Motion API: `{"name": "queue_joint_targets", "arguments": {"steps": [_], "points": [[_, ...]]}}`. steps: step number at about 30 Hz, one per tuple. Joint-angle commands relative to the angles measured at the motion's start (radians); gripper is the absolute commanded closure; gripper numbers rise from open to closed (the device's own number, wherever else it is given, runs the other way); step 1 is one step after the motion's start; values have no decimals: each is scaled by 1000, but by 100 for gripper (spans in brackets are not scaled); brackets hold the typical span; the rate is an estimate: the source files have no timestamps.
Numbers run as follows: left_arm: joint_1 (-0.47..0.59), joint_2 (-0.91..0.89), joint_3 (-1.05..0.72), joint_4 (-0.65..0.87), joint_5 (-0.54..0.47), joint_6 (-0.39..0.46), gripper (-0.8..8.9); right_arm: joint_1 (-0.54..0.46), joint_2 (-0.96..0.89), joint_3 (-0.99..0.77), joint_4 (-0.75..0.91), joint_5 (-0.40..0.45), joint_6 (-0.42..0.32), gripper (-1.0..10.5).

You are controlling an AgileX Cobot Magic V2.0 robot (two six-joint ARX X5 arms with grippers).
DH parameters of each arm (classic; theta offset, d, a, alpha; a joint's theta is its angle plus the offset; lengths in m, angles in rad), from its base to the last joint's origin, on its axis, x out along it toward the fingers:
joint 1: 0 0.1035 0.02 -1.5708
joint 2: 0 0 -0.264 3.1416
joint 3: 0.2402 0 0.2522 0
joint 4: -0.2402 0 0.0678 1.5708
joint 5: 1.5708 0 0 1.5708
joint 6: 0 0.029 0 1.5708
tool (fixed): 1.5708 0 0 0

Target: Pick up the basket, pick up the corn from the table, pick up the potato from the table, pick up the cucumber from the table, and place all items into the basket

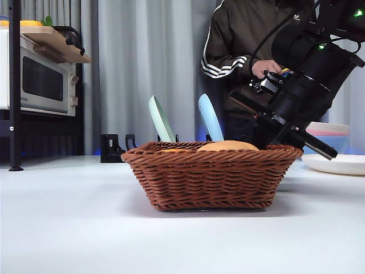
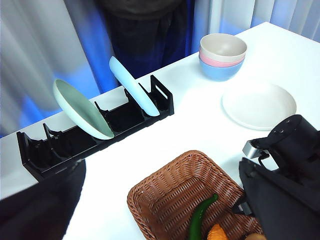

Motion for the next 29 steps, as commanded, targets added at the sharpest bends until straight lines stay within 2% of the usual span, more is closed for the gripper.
{"name": "queue_joint_targets", "arguments": {"steps": [1, 3, 4, 9, 10, 11, 14, 15, 16, 17, 21, 24, 29], "points": [[0, 0, -8, -15, -5, 7, 279, 0, 6, 3, 6, 0, 28, 715], [13, 0, -8, -50, -5, 14, 279, -16, -18, 3, 2, 25, 24, 400], [21, 0, -8, -69, -5, 18, 279, -26, -38, 3, -4, 35, 16, 347], [66, 0, -9, -156, -24, 43, 284, -51, -246, 3, -46, 44, -95, 354], [83, 0, -10, -165, -35, 47, 290, -51, -301, 3, -56, 44, -133, 374], [99, 0, -11, -170, -36, 54, 350, -51, -352, 3, -66, 44, -171, 431], [144, 0, -12, -196, -32, 88, 753, -51, -512, 3, -105, 44, -282, 736], [160, 0, -13, -206, -32, 88, 832, -51, -554, 3, -117, 44, -308, 854], [173, -3, -21, -210, -32, 89, 822, -51, -588, 3, -128, 45, -331, 946], [181, -10, -30, -209, -32, 90, 822, -51, -607, 3, -137, 45, -342, 967], [200, -67, -140, -130, -30, 91, 822, -51, -668, 3, -191, 70, -397, 963], [204, -165, -317, 0, -31, 90, 822, -48, -693, 3, -235, 112, -454, 963], [204, -355, -635, 212, -31, 90, 822, -16, -716, -21, -245, 134, -483, 963]]}}
